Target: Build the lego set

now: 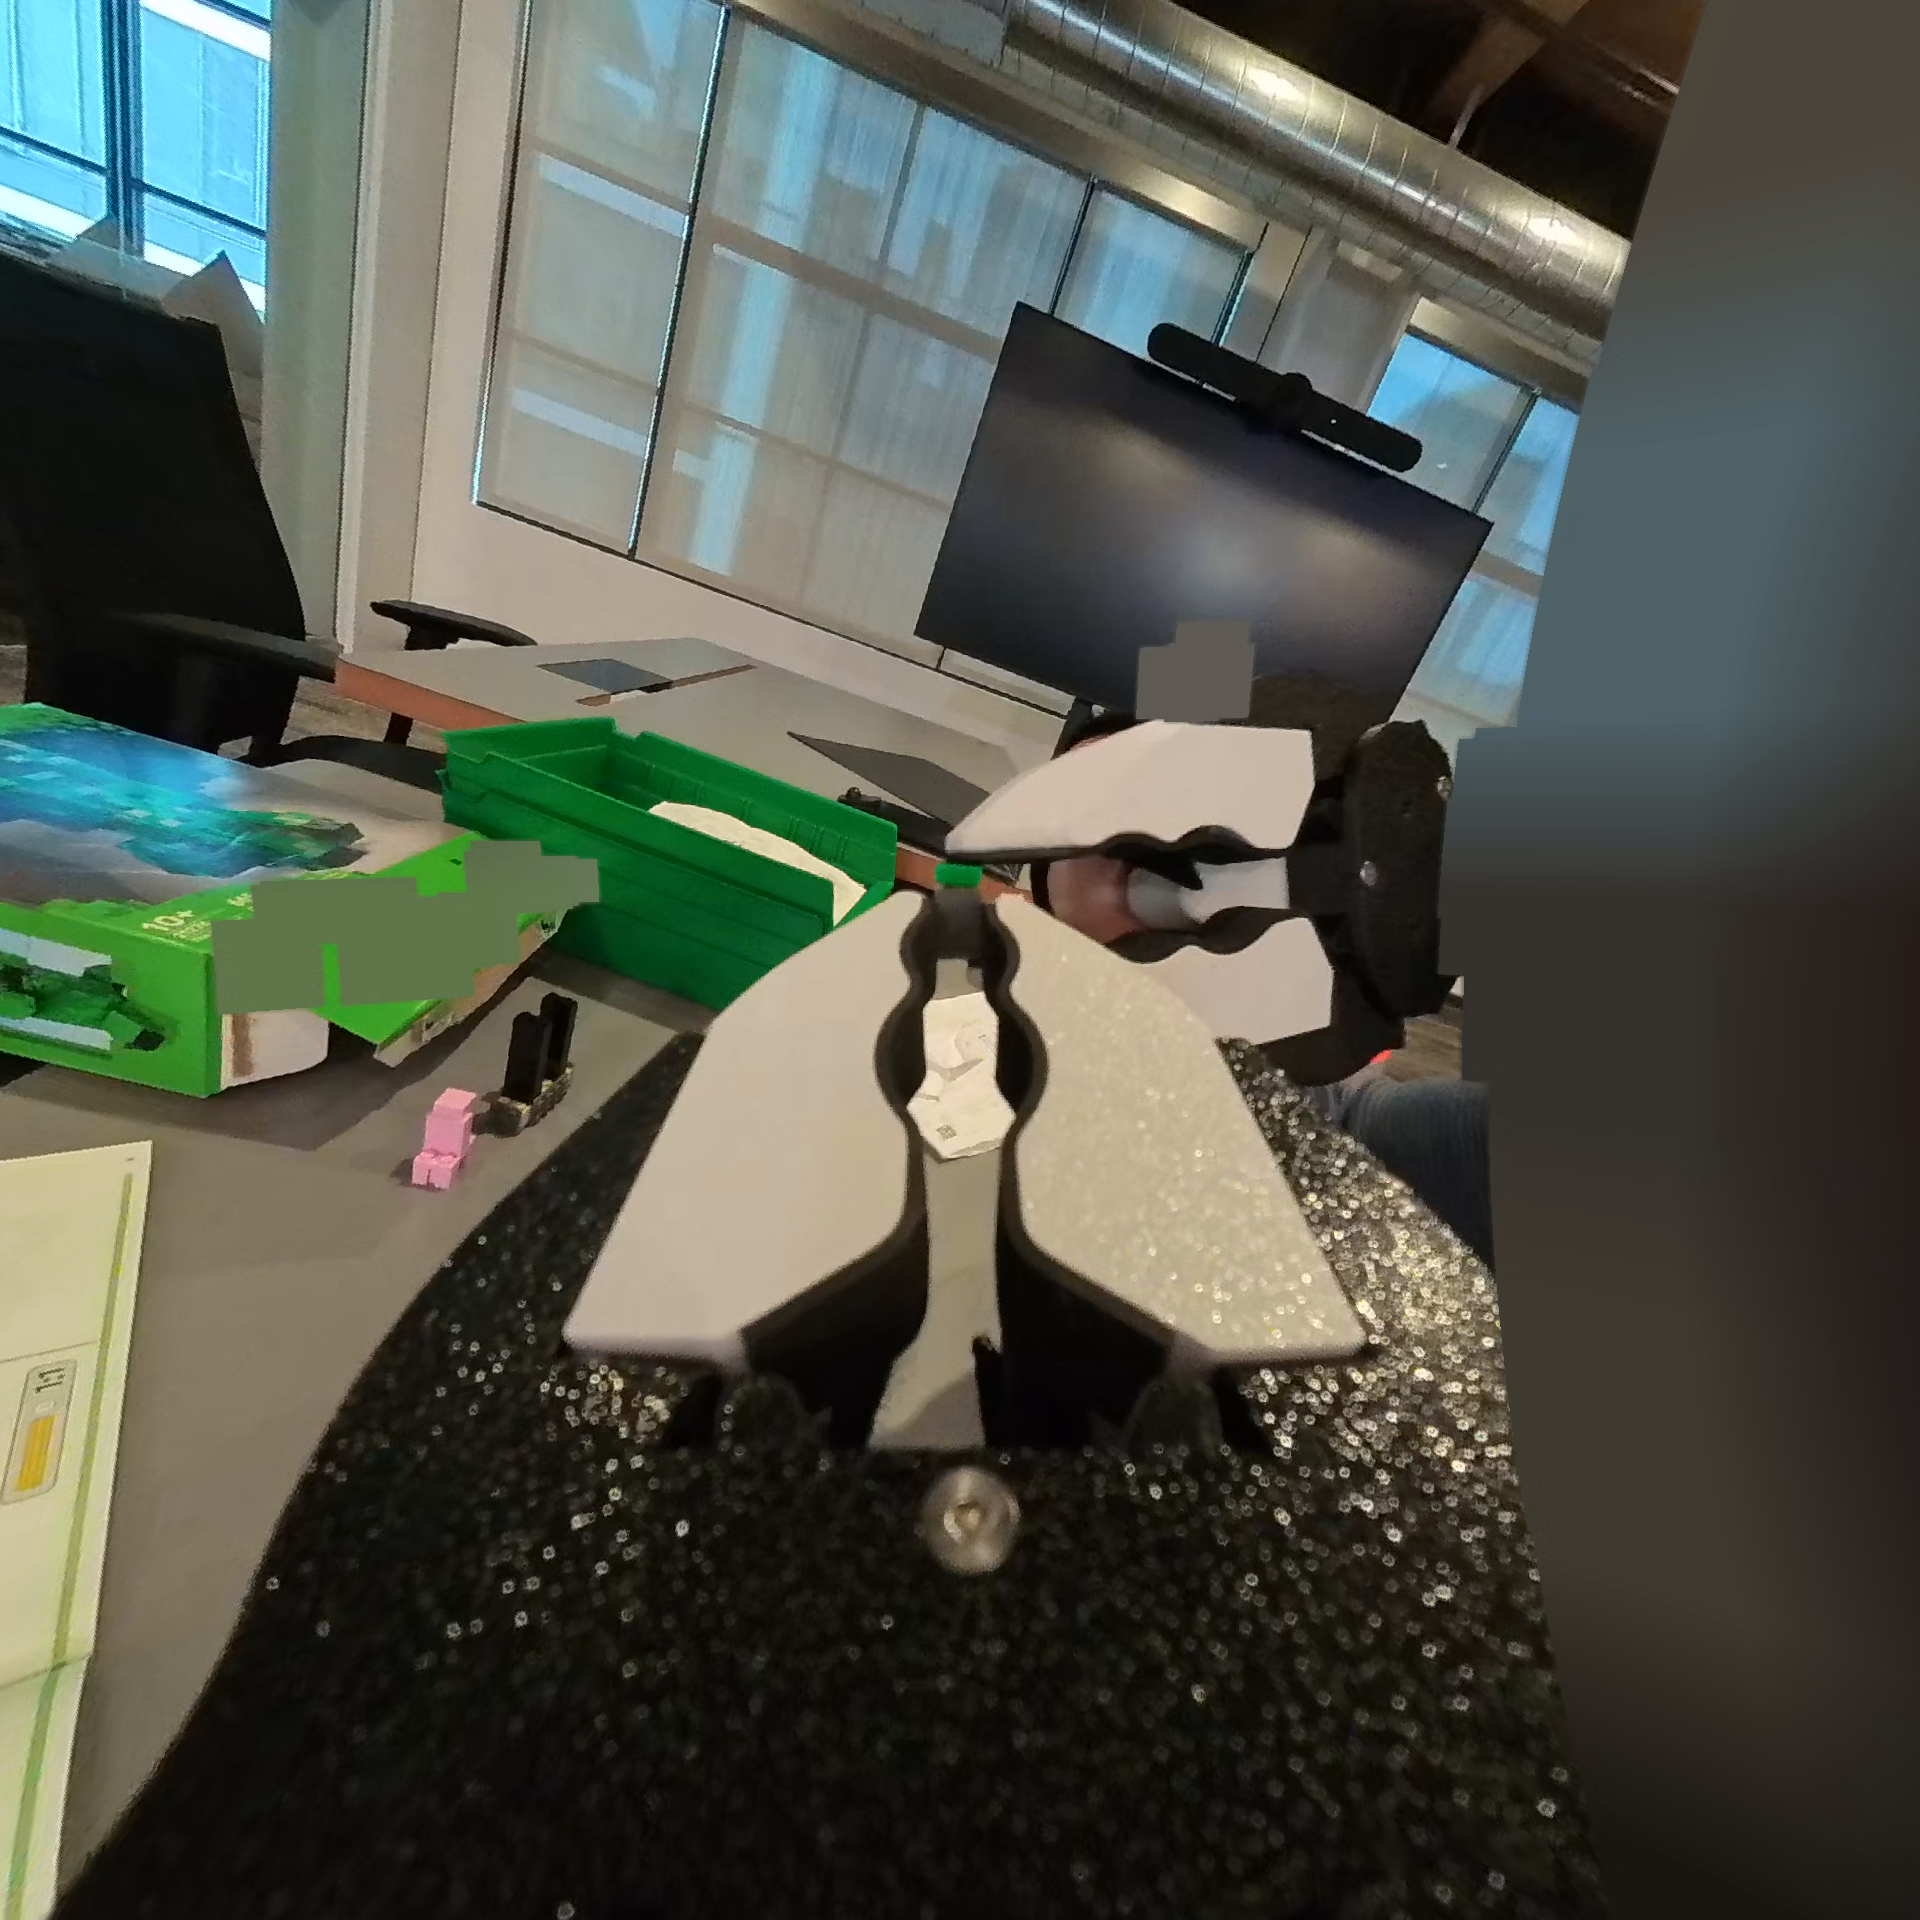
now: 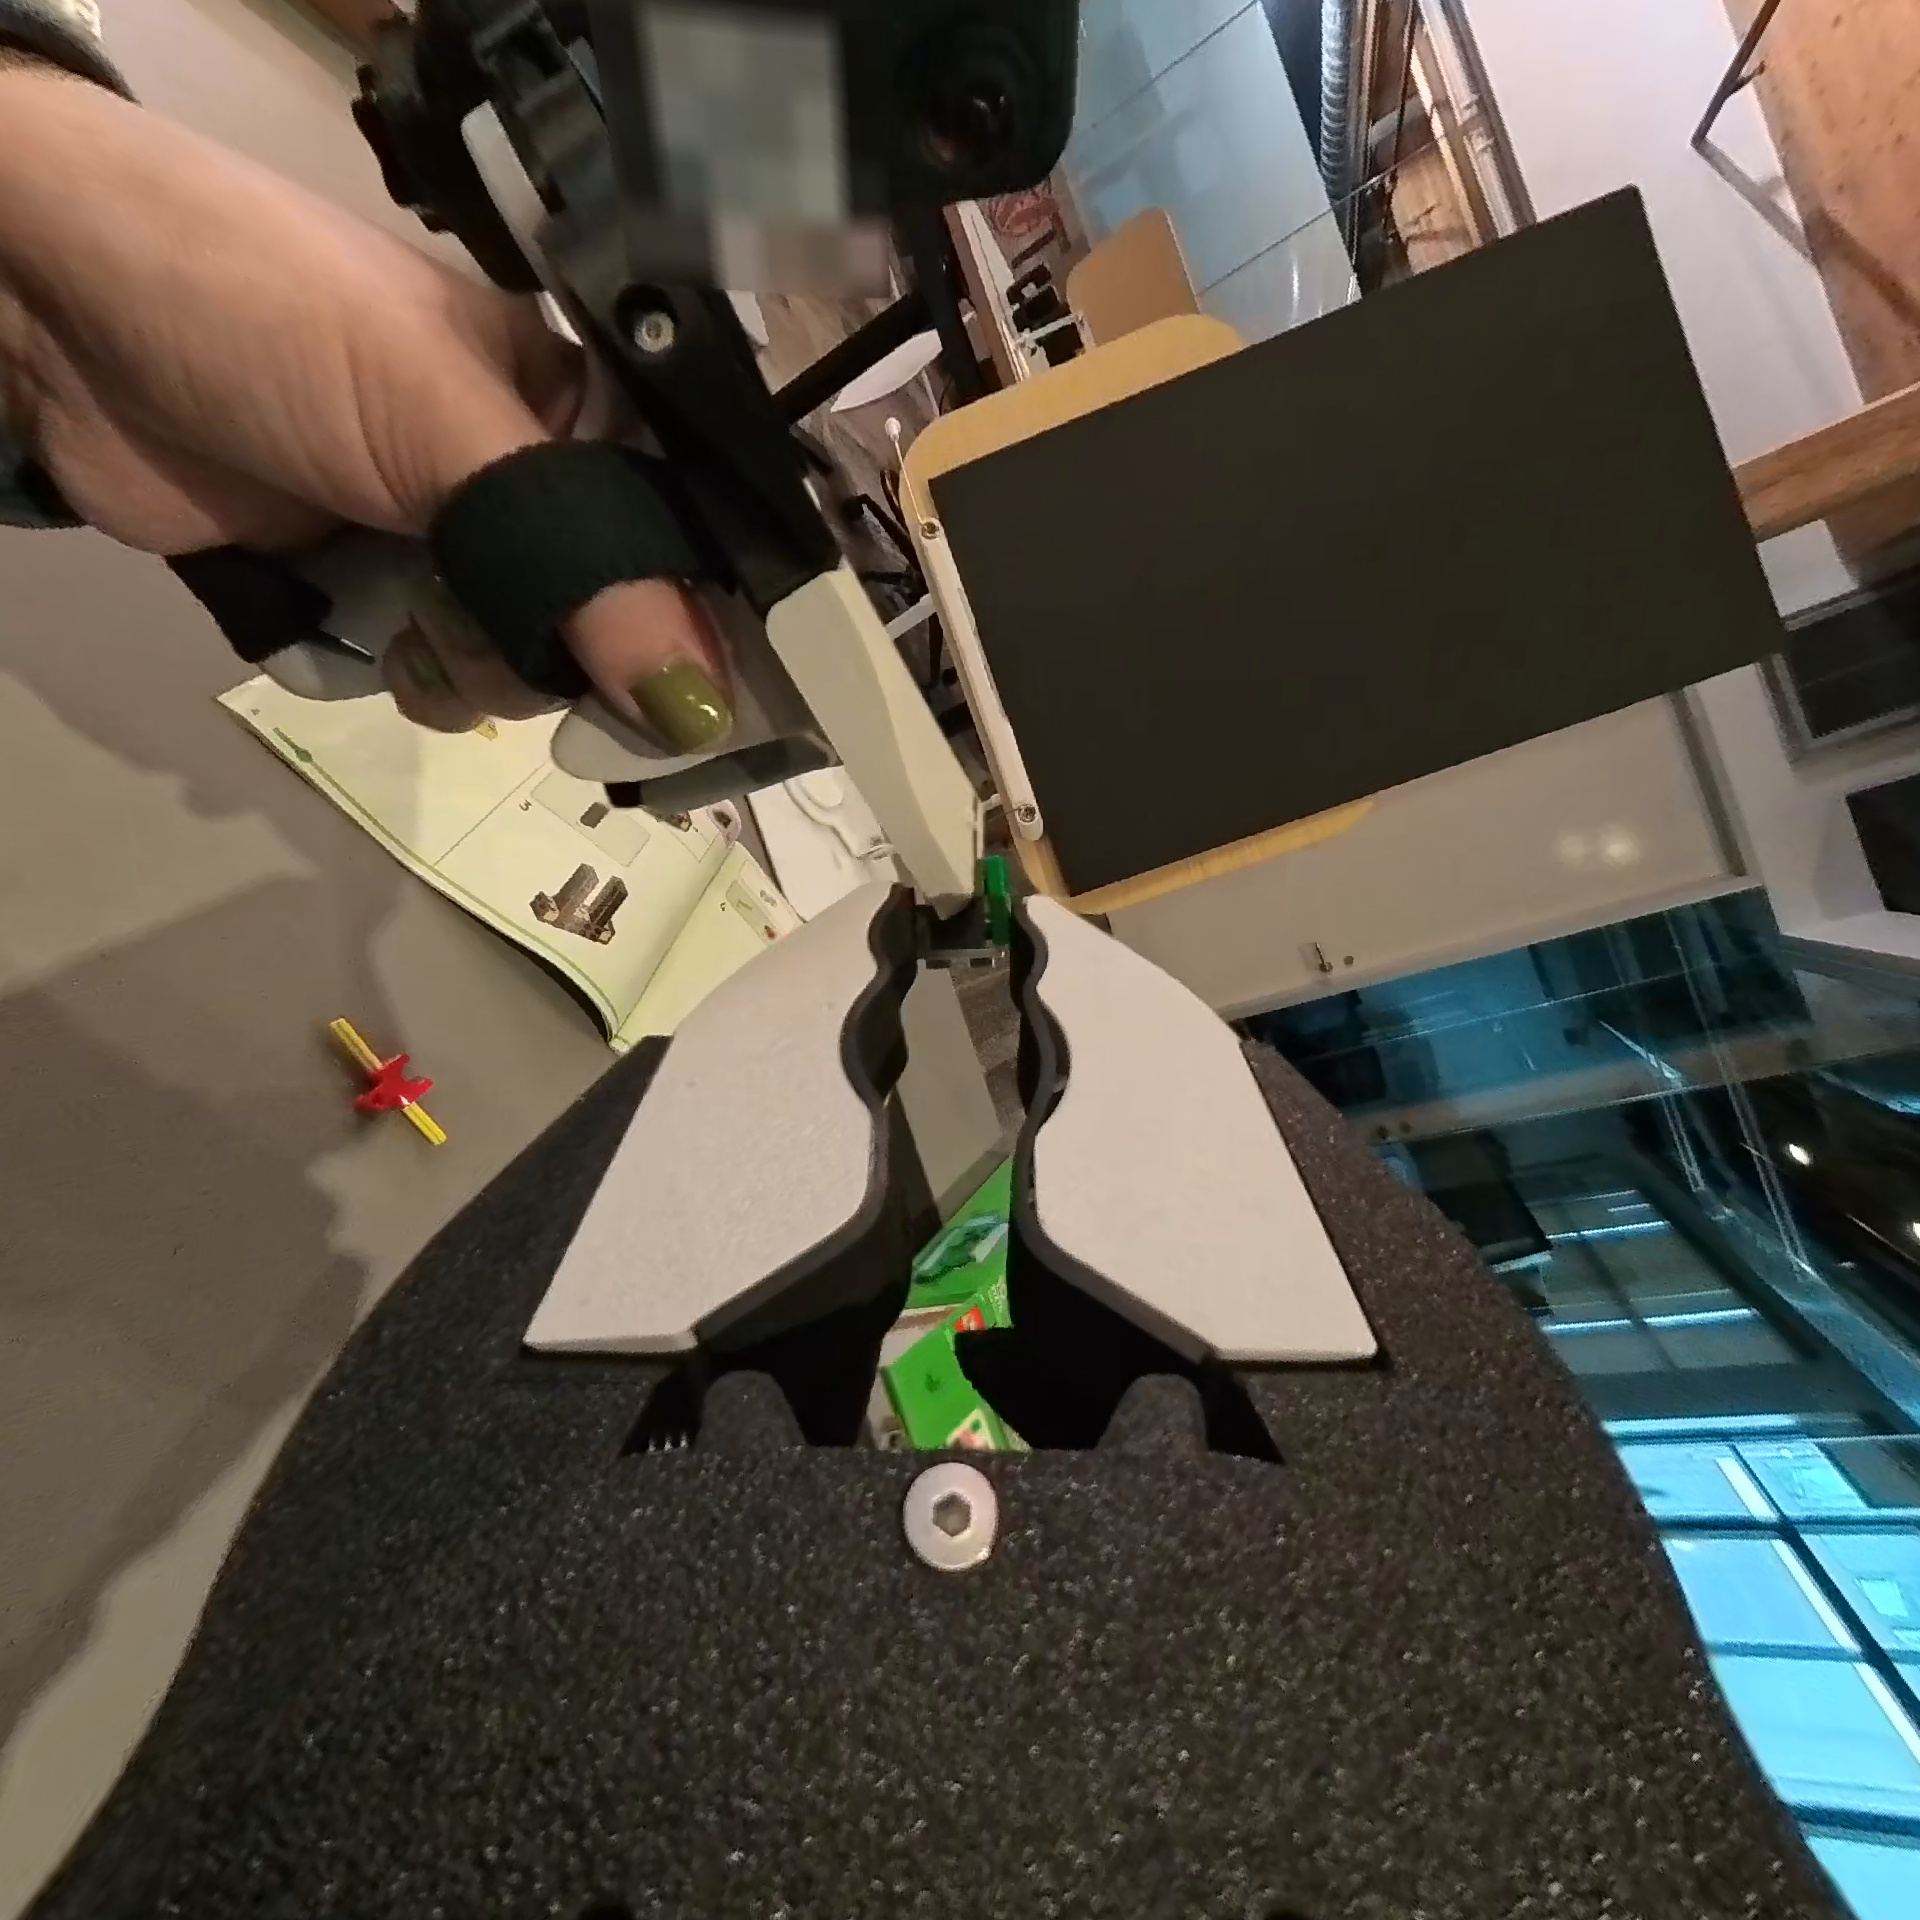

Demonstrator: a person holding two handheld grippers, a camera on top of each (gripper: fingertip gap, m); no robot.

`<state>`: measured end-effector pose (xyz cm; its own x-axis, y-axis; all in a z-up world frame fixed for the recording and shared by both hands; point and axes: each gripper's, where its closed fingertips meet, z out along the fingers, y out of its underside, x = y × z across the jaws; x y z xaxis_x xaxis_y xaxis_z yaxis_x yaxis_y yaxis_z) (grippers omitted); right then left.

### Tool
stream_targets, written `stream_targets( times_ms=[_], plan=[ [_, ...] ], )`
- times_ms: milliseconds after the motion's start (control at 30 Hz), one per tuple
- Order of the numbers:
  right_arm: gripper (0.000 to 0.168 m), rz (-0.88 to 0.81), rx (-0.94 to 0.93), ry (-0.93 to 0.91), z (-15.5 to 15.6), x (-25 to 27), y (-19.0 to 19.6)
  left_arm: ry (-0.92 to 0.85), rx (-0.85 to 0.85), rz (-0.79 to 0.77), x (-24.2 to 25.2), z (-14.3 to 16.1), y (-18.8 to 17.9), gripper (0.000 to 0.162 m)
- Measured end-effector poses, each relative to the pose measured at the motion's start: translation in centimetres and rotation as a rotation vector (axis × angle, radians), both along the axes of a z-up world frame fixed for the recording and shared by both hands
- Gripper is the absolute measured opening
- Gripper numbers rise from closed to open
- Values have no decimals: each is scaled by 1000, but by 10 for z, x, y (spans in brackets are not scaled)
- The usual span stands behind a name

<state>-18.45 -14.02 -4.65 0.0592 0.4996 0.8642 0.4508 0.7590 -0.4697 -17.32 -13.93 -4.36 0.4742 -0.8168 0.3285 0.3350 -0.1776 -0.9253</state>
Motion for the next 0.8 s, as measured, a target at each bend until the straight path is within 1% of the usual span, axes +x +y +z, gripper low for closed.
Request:
stream_targets(
  times_ms=[33, 300, 533, 633, 800],
  plan=[
    [17, -1, 0, -10, -1, 0, 0, 9, 1, 1, 0, -1, 0, 8],
    [17, 42, -91, -64, -4, 5, -1, 74, 31, 4, 4, -4, -2, 9],
    [18, 60, -141, -34, -5, 5, -1, 58, 18, -12, 5, -5, -1, 8],
    [18, 53, -110, -26, -7, 5, 1, 79, 16, 9, 5, -7, 1, 8],
    [17, 16, -5, -45, -9, 4, 2, 136, 30, 49, 5, -10, 3, 8]
  ],
)
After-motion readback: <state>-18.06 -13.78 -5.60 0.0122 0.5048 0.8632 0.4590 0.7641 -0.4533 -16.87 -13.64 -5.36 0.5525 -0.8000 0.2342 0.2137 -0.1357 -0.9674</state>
